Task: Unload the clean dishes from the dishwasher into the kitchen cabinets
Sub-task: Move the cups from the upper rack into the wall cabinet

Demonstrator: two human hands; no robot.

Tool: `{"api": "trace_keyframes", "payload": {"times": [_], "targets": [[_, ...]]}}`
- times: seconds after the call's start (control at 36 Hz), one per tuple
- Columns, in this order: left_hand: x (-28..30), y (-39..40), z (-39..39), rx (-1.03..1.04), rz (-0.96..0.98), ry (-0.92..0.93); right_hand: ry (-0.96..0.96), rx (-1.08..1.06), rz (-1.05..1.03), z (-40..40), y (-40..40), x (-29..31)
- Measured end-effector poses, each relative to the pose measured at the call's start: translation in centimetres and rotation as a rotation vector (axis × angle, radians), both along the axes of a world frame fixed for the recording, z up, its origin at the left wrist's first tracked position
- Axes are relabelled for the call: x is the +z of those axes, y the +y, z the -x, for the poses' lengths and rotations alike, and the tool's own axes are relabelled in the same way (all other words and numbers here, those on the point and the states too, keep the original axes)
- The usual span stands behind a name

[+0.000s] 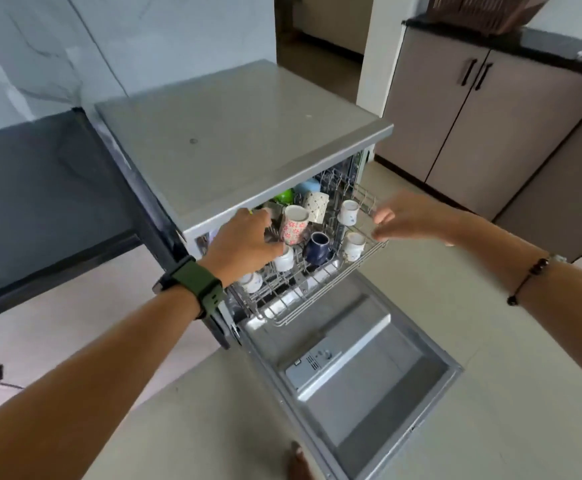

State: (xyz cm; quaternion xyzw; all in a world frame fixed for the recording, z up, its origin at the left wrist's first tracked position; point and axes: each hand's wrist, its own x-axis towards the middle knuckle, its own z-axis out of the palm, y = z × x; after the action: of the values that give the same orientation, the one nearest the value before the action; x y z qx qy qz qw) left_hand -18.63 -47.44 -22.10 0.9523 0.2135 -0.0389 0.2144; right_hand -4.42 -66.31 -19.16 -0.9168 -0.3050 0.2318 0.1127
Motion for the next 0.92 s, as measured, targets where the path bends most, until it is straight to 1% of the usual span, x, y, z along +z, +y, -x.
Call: {"api": "trace_keyframes", "payload": {"times": [0.11,0.19,0.28,0.39,0.47,0.53,0.64,0.72,0.81,0.92], "targets": [[-4.7,0.8,-2.1,0.064,0.048,0.039,0.016,0.053,0.018,-2.7,0.7,-4.0],[-8.0,1.7,-3.0,0.184,0.094,0.065,0.069,0.122,-0.003,-4.8,2.8,-8.2],[-11.6,2.7,-3.8,0.289,0.143,0.136,0.106,0.196,-0.016,-6.3,5.6,-12.5],[-16.4,4.8,-5.6,0.373,0.160,0.204,0.088,0.369,0.025,-8.4,10.3,-19.1],[-20.1,6.5,-7.3,0.373,0.113,0.261,0.016,0.511,0.047,-9.7,13.7,-23.5],[-22.5,7.7,-8.6,0.317,0.052,0.316,-0.053,0.587,0.081,-10.6,15.9,-26.1],[-27.4,10.2,-10.8,0.196,-0.123,0.498,-0.160,0.712,0.099,-12.1,19.7,-30.6],[-29.7,11.1,-11.7,0.177,-0.174,0.603,-0.239,0.794,0.091,-12.3,21.9,-33.3],[-30.7,10.8,-12.6,0.149,-0.234,0.612,-0.301,0.842,0.164,-12.2,23.4,-35.1],[-32.0,10.3,-12.8,0.156,-0.378,0.627,-0.385,0.885,0.261,-11.9,24.2,-35.7]]}}
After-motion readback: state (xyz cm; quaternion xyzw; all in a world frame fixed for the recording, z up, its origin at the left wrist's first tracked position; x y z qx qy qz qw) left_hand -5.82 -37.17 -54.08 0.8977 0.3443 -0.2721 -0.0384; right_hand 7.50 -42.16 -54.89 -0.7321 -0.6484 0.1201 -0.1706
